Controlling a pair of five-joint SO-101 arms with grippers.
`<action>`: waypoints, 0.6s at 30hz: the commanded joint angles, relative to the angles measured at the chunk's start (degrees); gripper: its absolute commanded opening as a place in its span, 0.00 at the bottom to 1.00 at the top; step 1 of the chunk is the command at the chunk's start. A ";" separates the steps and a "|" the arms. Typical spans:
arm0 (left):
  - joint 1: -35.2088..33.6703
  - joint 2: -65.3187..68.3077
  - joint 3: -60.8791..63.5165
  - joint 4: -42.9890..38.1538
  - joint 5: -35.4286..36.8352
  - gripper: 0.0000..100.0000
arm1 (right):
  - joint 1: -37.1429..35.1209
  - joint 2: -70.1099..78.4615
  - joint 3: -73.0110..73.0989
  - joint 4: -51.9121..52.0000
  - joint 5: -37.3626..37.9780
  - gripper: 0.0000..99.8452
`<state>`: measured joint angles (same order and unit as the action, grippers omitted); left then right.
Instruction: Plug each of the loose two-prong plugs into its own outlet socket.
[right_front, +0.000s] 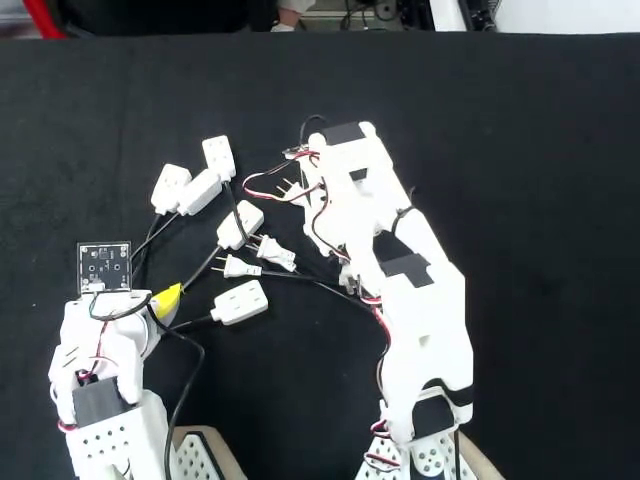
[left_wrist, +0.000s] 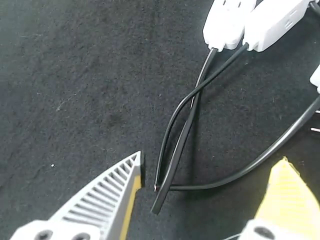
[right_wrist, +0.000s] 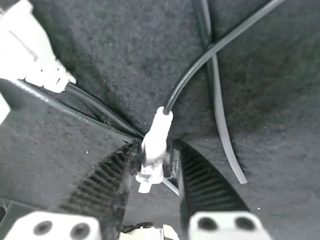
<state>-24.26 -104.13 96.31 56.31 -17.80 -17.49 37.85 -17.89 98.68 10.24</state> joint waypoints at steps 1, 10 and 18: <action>0.48 -0.26 1.10 0.09 -0.35 0.39 | 1.05 -0.40 -2.77 1.32 0.53 0.10; 0.48 -0.26 1.10 0.09 -0.35 0.39 | 1.05 -0.40 -2.77 1.32 0.53 0.06; 0.48 -0.26 1.10 0.00 -0.35 0.39 | 0.79 -0.84 -2.77 1.32 0.53 0.04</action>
<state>-24.26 -104.13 96.31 56.31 -17.80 -17.49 37.85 -17.89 98.68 10.24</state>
